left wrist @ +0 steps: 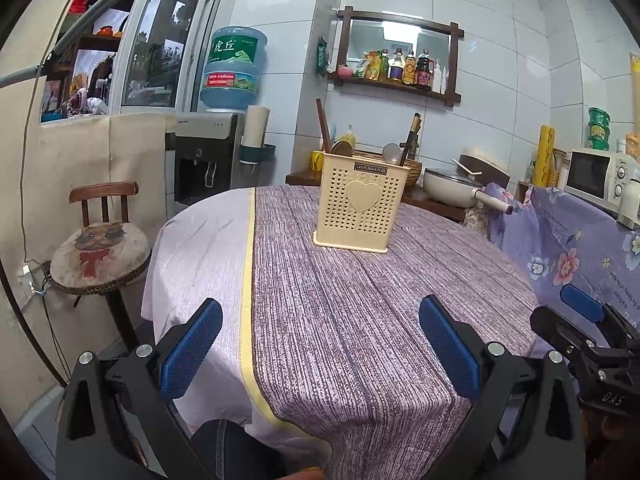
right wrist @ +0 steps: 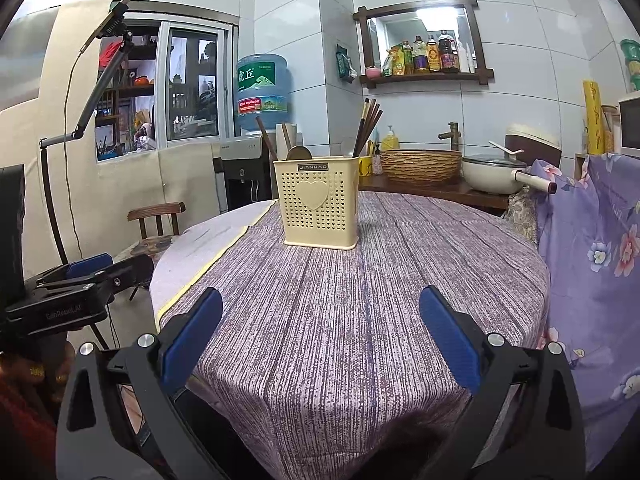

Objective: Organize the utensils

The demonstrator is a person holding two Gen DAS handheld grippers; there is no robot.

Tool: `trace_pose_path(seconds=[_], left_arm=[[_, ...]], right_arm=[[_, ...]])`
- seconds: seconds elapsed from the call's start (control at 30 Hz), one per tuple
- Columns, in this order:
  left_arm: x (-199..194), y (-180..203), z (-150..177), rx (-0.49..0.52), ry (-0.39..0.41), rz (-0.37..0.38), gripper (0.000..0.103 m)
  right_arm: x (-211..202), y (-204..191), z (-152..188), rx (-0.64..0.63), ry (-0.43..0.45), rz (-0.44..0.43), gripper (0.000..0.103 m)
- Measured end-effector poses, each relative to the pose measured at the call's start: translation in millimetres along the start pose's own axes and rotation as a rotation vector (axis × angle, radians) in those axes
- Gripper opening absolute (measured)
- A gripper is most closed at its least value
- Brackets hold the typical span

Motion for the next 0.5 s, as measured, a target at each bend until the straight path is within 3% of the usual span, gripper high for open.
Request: trace_pose_path(seconds=[0.5], left_arm=[[-3.0,-0.3,0.3,0.001,0.007,-0.012,0.098]], right_arm=[[1.5,2.0,1.9,0.009,-0.01,-0.005,0.097]])
Point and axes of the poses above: each gripper's, at about its wrist camera, not at the fingertips, and x roughly the way its jaws point, y to its right, z to its underside, the point moved 4 cm from there along x, roughly the way its jaws point, and after that the axes turned 15 degrees about x, right-handed, at the moved point
